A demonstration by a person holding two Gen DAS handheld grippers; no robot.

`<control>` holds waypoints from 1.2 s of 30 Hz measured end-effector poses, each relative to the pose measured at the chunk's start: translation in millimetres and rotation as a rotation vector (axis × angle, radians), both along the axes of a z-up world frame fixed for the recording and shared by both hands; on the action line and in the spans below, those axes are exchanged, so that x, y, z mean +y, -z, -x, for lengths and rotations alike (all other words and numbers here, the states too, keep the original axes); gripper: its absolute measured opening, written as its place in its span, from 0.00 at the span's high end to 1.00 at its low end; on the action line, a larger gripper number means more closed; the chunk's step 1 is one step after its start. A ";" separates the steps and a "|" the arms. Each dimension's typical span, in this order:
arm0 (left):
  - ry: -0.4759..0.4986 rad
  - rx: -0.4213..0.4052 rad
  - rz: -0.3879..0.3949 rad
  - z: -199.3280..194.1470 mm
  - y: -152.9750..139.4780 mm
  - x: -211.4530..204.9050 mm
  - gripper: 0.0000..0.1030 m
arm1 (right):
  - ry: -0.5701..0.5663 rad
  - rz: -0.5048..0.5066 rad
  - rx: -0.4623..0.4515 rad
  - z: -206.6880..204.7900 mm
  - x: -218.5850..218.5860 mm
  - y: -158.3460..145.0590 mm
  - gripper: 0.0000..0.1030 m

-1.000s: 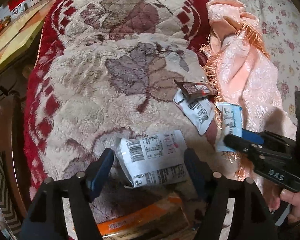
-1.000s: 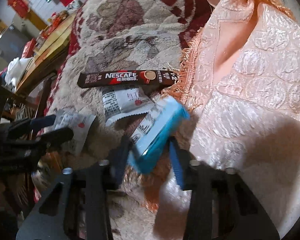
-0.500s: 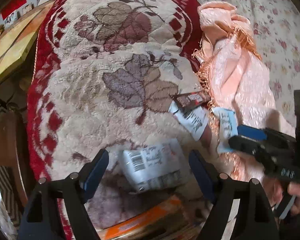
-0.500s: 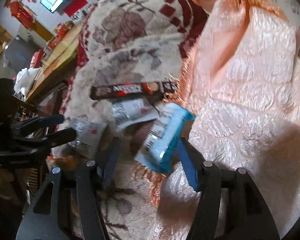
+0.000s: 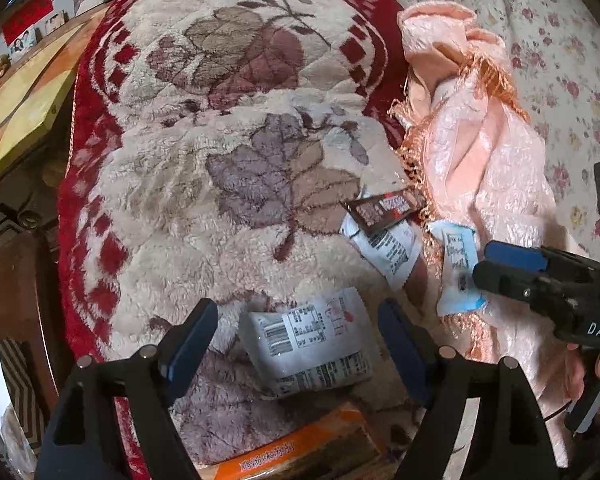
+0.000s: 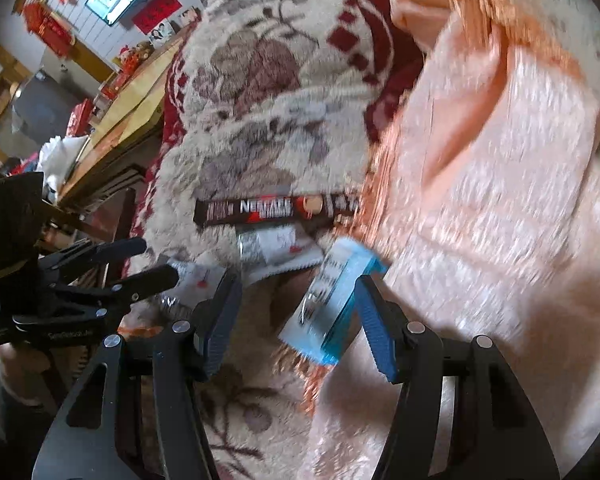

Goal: Organize snacks
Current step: 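Grasp the white wrapper with the left gripper while the right grasps the blue packet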

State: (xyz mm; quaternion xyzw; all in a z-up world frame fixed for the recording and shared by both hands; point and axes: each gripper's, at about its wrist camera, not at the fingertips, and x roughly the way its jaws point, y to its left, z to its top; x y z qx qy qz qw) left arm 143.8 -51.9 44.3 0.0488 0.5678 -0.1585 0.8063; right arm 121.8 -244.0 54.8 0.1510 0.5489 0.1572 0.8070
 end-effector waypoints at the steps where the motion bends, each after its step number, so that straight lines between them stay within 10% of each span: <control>1: 0.002 0.006 -0.009 1.1 1.3 0.0 0.19 | -0.003 -0.004 0.007 1.5 1.3 3.5 0.43; 24: -0.394 -0.012 -0.037 40.6 -31.1 150.2 0.19 | -0.242 -0.175 0.123 -34.8 149.8 28.3 0.43; 36: -0.048 -0.041 -0.017 12.8 -12.4 77.3 0.18 | -0.119 -0.086 -0.049 -21.4 89.2 -22.3 0.43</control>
